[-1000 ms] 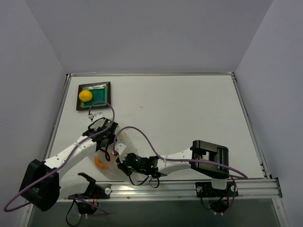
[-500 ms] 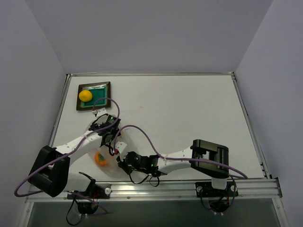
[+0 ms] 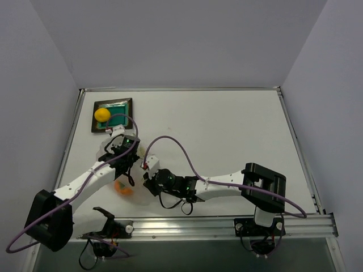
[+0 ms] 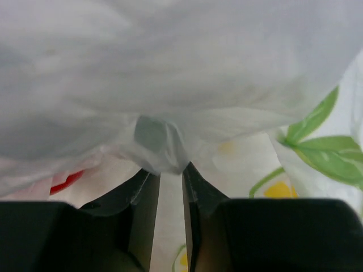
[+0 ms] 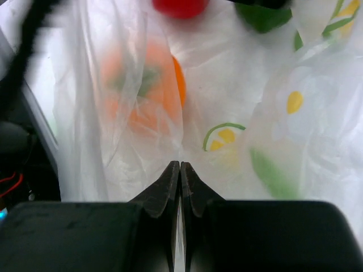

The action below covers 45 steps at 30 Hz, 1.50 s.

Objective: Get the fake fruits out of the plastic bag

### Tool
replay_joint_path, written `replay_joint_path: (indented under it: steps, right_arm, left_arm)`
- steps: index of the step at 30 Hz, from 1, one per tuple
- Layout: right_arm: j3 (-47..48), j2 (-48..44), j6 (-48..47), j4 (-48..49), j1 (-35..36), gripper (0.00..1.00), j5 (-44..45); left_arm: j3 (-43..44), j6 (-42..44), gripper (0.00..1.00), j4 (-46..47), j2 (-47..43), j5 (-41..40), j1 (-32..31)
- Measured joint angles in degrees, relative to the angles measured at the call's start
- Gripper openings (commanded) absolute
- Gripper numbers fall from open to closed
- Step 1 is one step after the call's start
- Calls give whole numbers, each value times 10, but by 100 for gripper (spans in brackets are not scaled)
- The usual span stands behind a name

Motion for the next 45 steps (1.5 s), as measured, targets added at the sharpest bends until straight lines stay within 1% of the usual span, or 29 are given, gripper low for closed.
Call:
replay_joint_path:
  steps: [1,2,3,4,5,6,7,8,9,10,11,12,13,15,17,21,26,29,30,31,33,35,38,39,41,42,45]
  right_arm:
    - [0,0,1,-1,-5,8,3]
    - [0,0,4,-1,-10,13,5]
    - [0,0,6,-4,-14,18,8]
    - [0,0,6,-7,-17,28,10]
    - [0,-1,9,-8,-20,33,12]
    - [0,-2,8,-11,-24,37,13]
    - [0,-4,9,-14,-26,44,15]
    - [0,-9,10,-17,-28,47,17]
    - [-2,-14,10,-19,-28,48,18]
    - [-3,-20,10,-21,-28,46,18]
    - [-3,-26,10,-23,-28,42,17]
    - [-3,-32,10,-23,-28,37,17]
    - [-3,-37,10,-23,-28,27,16]
    - [-1,-41,13,-22,-28,23,14]
    - [3,-39,14,-22,-28,23,10]
    - [18,-26,17,-24,-28,23,9]
    - [19,-20,21,-25,-27,22,3]
    - [19,-20,23,-25,-27,22,-1]
    - [19,-20,23,-25,-27,22,-3]
    - [19,-20,23,-25,-27,22,-5]
    - [19,-20,23,-26,-27,22,-8]
    - [19,-20,23,-25,-26,25,-11]
    - [19,-17,25,-24,-26,41,-17]
    - [19,-14,26,-23,-26,49,-19]
    - [19,-4,28,-17,-26,57,-22]
    - [20,2,28,-15,-26,65,-23]
    - [21,26,30,-13,-26,66,-29]
  left_arm:
    - [0,1,18,-4,-19,8,0]
    - [1,3,17,-10,-34,15,0]
    - [3,4,16,-18,-47,22,0]
    - [4,6,16,-27,-57,28,0]
    - [5,7,18,-35,-68,35,0]
    - [5,8,22,-43,-77,41,0]
    - [5,10,27,-53,-85,46,0]
    - [5,11,37,-62,-95,53,0]
    - [4,14,40,-67,-101,58,0]
    - [3,14,41,-70,-107,62,0]
    - [0,14,39,-72,-113,64,0]
    - [-5,14,35,-73,-120,67,0]
    - [-11,14,32,-75,-125,68,0]
    - [-23,15,31,-78,-131,66,0]
    - [-30,16,31,-81,-126,59,0]
    - [-30,20,43,-67,-93,31,1]
    - [-26,24,43,-28,-37,10,15]
    - [-5,25,45,-15,14,5,29]
    - [1,25,47,-8,29,4,33]
    - [4,26,54,1,40,3,35]
    - [5,28,63,14,52,2,37]
    - [5,31,71,25,53,-2,37]
    - [8,35,76,36,56,-10,37]
    - [11,36,77,38,58,-13,37]
    - [18,37,78,43,67,-22,37]
    - [23,37,78,47,74,-27,37]
    - [28,37,78,53,92,-41,37]
